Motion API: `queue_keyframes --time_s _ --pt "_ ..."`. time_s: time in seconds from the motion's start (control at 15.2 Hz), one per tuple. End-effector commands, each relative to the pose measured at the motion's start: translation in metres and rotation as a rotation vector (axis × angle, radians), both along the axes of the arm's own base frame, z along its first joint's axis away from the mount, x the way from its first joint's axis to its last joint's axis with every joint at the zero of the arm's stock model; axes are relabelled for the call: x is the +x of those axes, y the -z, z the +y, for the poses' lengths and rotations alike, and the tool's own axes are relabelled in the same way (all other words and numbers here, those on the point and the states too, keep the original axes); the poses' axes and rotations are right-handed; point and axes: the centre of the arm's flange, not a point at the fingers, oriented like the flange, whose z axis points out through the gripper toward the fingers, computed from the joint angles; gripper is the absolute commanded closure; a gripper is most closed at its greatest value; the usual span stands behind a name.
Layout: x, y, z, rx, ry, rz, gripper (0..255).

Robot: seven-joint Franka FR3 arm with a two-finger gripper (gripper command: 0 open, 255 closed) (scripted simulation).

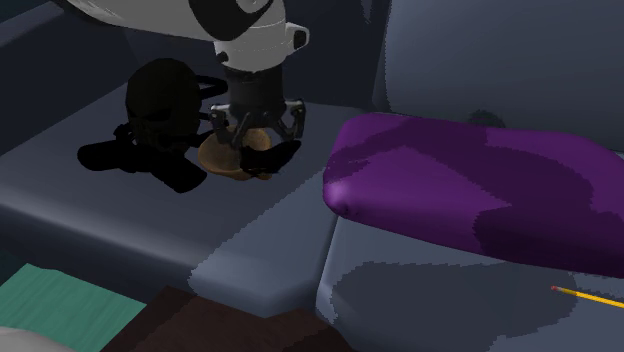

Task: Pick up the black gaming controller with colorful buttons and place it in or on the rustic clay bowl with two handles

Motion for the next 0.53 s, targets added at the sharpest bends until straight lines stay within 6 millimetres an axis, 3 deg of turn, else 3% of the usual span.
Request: queue_keyframes --time_s 0.0,0.46 --pt "0.0 -0.01 0.0 0.0 0.0 0.0 255" --pt "0.031 -0.012 0.087 0.0 0.0 0.0 255"
